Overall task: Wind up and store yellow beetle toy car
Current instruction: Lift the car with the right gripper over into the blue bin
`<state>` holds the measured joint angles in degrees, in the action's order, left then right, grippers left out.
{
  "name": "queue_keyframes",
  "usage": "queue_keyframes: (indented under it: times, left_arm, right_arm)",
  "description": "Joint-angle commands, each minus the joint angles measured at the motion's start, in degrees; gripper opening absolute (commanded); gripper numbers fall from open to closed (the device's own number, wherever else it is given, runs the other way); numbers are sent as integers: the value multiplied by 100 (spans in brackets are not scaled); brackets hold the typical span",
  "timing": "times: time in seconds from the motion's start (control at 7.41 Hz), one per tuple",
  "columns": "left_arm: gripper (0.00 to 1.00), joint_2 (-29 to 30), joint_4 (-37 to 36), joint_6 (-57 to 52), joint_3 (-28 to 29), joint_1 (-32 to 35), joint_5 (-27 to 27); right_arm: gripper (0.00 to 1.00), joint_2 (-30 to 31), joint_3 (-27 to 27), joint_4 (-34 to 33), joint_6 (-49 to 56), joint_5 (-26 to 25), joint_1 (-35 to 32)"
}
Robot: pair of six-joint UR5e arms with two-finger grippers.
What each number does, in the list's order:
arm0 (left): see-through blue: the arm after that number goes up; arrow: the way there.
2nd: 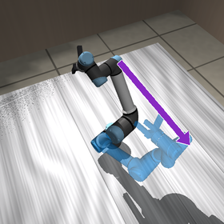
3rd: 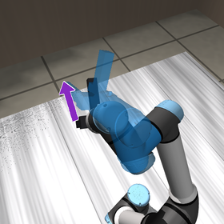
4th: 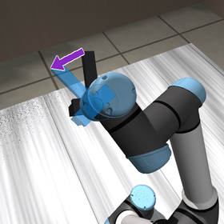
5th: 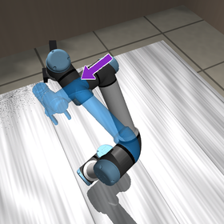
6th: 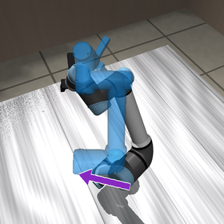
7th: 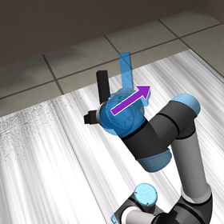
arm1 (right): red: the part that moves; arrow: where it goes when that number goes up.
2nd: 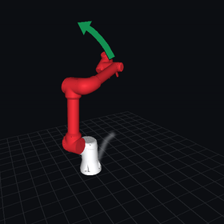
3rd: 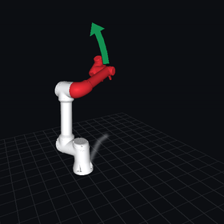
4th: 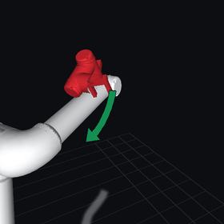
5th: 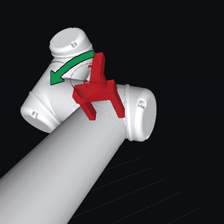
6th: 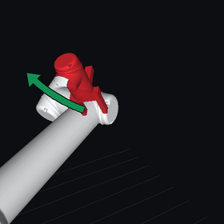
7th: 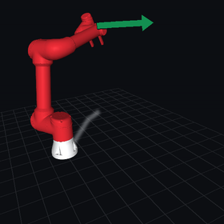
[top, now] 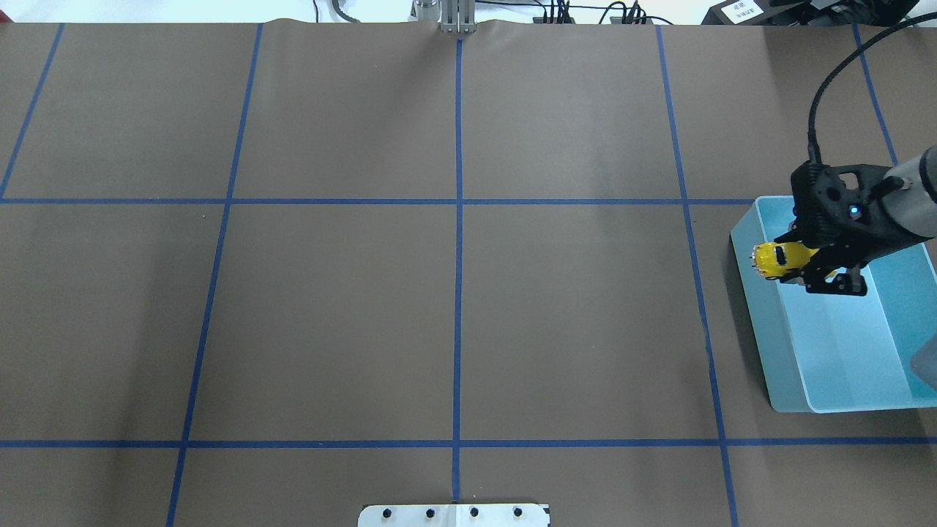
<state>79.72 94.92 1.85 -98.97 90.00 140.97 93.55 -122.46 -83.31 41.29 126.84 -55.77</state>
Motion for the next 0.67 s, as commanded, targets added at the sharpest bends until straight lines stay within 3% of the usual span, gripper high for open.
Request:
queue_keyframes:
  times: [0.0,0.13,0.4,0.54]
  left_arm:
    - [100,9,0,0,0,-9,9]
    - [100,9,0,0,0,-9,9]
    - [100,9,0,0,0,-9,9]
    - [100,9,0,0,0,0,9]
  right_arm:
    - [0,479,378,43,1429,42,-502]
    - [0,497,668,60,1722,25,-540]
    - [0,375,1624,936,1603,-37,-487]
    - [0,235,1846,957,1428,-37,-435]
